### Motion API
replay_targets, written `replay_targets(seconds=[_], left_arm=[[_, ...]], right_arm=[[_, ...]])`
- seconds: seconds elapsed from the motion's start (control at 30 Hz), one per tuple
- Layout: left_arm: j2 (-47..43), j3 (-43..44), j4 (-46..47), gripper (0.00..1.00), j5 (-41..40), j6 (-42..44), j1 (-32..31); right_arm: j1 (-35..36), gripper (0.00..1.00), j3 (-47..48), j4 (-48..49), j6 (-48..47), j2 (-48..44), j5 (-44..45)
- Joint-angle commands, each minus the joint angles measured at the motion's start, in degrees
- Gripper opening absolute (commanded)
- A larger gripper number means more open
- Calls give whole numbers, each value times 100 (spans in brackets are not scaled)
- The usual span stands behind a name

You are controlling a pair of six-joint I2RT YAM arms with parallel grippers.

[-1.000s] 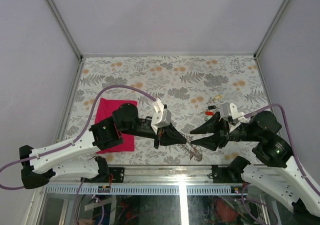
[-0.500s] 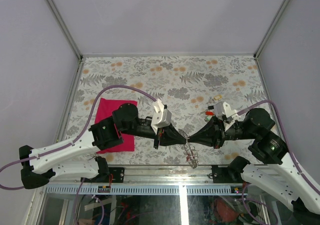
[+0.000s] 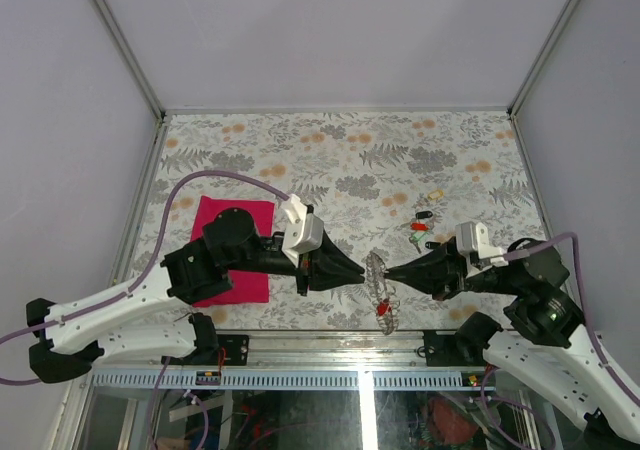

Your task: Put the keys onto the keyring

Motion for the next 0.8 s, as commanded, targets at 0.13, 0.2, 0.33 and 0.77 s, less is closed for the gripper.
replay_targets(seconds=[0.13, 0.2, 0.33, 0.77], left_arm=[[-245, -57, 768, 21, -412, -120, -6], [-257, -168, 1106, 23, -492, -214, -12], [-319, -403, 1698, 24, -757, -373, -7], [-368, -685, 2638, 28, -1102, -591, -12]], right_arm=[[1, 0, -236, 1932, 222, -86, 647], [2, 0, -333, 2311, 559, -34, 679], [-2, 0, -574, 3080, 1112, -4, 788], [1, 0, -1220, 5385, 2662, 289, 1065]])
